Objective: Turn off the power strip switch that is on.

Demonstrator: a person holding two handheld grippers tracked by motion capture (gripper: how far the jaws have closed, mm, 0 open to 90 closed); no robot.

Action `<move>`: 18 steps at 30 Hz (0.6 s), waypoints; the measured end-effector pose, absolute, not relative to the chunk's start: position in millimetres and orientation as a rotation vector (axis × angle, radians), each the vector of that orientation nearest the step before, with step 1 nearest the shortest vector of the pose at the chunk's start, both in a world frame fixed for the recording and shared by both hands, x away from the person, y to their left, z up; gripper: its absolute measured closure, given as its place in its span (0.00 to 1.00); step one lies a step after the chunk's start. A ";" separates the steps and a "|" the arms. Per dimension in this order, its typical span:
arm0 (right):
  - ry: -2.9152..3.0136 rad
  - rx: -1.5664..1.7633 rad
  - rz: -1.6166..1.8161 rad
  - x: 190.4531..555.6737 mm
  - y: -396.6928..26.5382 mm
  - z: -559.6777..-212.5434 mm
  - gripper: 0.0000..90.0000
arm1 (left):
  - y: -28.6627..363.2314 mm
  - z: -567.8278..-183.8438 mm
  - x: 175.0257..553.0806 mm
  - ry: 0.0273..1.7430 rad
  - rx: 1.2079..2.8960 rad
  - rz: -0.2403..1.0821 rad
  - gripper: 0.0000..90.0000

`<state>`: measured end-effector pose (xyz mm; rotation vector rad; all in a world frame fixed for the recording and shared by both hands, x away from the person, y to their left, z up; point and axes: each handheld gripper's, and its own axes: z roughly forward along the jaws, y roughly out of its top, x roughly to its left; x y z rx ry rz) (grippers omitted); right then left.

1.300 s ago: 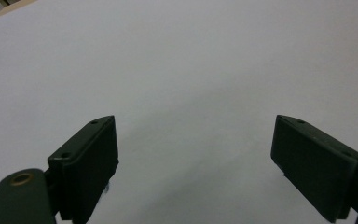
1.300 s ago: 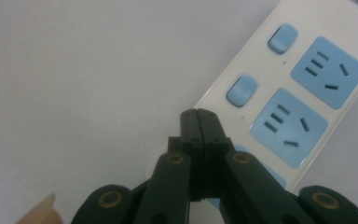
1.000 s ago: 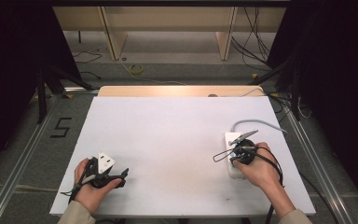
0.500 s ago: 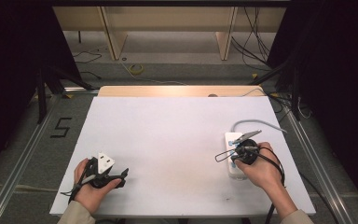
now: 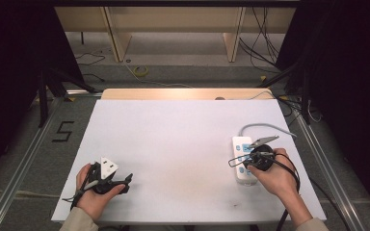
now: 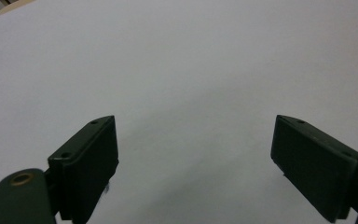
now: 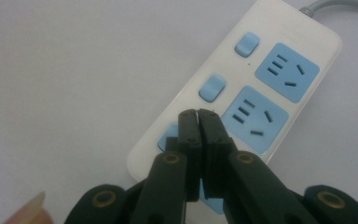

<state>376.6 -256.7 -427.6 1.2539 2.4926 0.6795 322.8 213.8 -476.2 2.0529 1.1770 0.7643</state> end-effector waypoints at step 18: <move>2.376 1.270 0.812 369.6 -287.7 -431.6 0.86 | 214.2 -476.7 323.0 1.181 2.052 0.762 0.16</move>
